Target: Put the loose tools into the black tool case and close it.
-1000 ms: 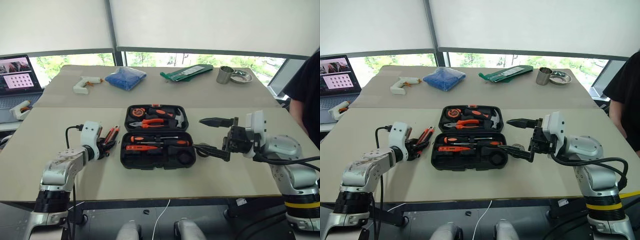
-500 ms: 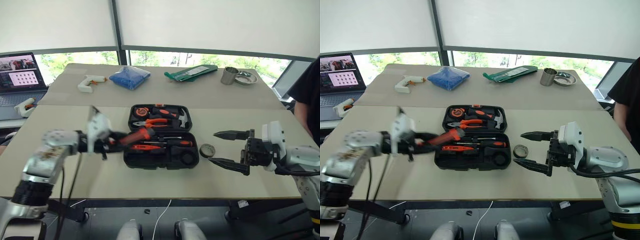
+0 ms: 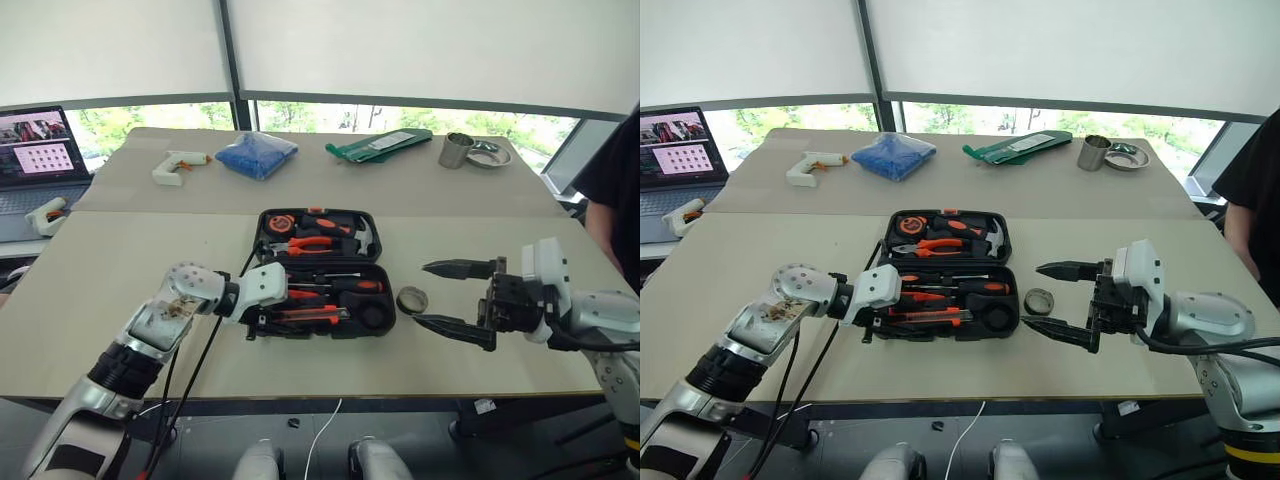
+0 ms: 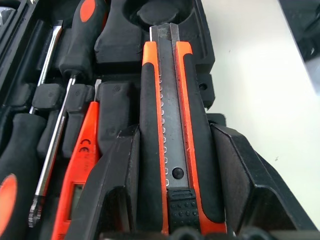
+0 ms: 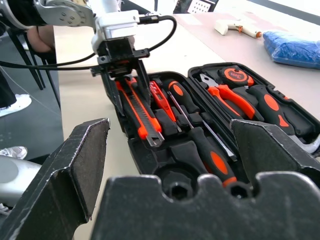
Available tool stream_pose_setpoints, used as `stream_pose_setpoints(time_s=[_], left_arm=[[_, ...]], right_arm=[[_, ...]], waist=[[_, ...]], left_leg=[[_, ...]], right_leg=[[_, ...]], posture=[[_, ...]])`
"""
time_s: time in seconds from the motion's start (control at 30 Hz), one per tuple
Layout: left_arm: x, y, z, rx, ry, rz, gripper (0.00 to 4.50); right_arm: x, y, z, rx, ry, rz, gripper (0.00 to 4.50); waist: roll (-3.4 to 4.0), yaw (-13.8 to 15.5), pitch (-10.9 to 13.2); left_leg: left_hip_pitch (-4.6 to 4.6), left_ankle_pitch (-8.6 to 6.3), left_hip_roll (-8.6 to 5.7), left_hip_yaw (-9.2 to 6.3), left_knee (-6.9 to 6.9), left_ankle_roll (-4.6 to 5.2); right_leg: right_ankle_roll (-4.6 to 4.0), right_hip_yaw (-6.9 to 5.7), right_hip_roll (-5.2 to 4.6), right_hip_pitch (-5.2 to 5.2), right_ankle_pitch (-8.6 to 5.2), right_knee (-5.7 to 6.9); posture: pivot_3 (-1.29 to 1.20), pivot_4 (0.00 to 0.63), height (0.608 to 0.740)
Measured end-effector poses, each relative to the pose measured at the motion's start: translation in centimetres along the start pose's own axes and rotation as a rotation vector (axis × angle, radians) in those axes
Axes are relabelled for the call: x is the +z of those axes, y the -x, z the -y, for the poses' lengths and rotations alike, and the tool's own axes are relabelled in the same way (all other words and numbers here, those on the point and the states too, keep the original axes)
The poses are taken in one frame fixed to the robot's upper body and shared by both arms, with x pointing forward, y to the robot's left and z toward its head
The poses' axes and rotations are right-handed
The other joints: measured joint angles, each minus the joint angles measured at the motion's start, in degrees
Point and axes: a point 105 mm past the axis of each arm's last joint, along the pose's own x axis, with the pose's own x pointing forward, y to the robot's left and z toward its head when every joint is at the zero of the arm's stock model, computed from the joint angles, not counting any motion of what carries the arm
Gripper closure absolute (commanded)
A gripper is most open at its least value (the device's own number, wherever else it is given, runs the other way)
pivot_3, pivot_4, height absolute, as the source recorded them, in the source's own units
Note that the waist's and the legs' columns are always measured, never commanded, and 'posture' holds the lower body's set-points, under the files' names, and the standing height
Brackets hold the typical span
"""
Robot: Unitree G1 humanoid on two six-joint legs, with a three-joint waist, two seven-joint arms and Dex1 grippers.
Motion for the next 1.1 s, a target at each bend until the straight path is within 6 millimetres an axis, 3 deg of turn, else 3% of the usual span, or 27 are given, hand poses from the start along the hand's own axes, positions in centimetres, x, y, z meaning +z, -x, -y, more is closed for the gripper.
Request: stream_pose_setpoints(time_s=[0.6, 0.97, 1.03, 1.1], left_arm=[[0.4, -1.6, -1.2, -0.030, -0.041, 0.017, 2.83], [0.5, -1.6, -1.2, -0.041, -0.033, 0.016, 2.83], [0.5, -1.6, -1.1, -0.047, -0.017, 0.012, 1.82], [0.6, -1.4, -1.1, -0.044, -0.005, 0.011, 1.18]], right_arm=[[0.4, -0.2, 0.1, 0.002, -0.020, 0.005, 0.00], [0.4, -0.3, -0.1, 0.001, -0.033, 0.009, 0.00], [0.4, -0.3, -0.1, -0.001, -0.034, 0.010, 0.00], [0.3, -0.3, -0.1, -0.001, -0.037, 0.008, 0.00]], waist=[[0.00, 0.35, 0.00], [0.00, 0.28, 0.00], [0.01, 0.27, 0.00], [0.01, 0.30, -0.01]], left_leg=[[-0.05, 0.00, -0.04, -0.11, 0.16, 0.01], [-0.11, 0.00, -0.04, -0.18, 0.16, 0.02], [-0.11, 0.00, -0.05, -0.19, 0.16, 0.02], [-0.11, -0.01, -0.05, -0.20, 0.16, 0.03]], right_leg=[[0.07, -0.01, 0.00, 0.09, 0.00, 0.01], [0.06, -0.02, 0.01, 0.06, 0.00, 0.01], [0.06, -0.02, 0.01, 0.06, 0.00, 0.01], [0.08, -0.02, 0.01, 0.06, -0.01, 0.01]], posture=[[0.00, 0.150, 0.740], [0.00, 0.150, 0.740], [0.00, 0.150, 0.740], [0.00, 0.150, 0.740]])
